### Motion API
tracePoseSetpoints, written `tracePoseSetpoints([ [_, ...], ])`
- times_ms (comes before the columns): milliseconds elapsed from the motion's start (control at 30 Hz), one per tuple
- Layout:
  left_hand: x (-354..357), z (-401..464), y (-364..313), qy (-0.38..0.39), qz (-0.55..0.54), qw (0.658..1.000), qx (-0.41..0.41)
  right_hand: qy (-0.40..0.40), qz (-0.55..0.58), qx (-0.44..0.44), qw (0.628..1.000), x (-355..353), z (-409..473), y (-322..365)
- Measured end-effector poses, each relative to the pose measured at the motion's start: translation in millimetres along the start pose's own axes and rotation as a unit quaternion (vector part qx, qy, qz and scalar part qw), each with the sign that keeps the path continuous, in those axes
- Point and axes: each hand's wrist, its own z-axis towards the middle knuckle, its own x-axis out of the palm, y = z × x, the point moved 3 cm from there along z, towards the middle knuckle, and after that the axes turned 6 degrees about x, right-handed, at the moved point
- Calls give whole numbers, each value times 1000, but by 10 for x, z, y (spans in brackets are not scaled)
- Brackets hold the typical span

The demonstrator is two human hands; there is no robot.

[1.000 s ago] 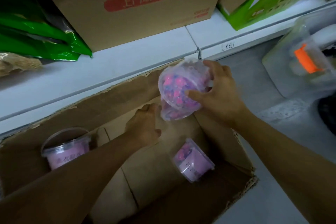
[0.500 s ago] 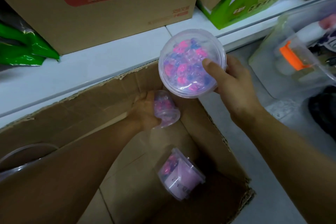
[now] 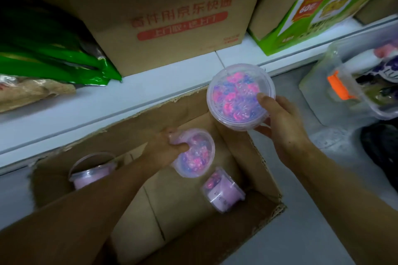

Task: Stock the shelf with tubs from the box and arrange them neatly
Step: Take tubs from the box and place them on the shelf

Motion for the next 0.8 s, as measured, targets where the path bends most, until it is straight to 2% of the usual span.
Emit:
tracePoseSetpoints([
  [233,-860,-951,-404,-49,-170,981,-75,47,69,62,995,212,-797,787],
  [400,-1647,-1634,-967,-114,-292,942,-116,90,69,65,991,436,-1433,1590],
  [567,-2478,-2352,-1493,-163,-354,914,-113,105,68,52,991,631,-2071,2518],
  [800,-3502,-3375,-2112,-213,-417,879,-88,173,44,9,984,949,-2996,3678],
])
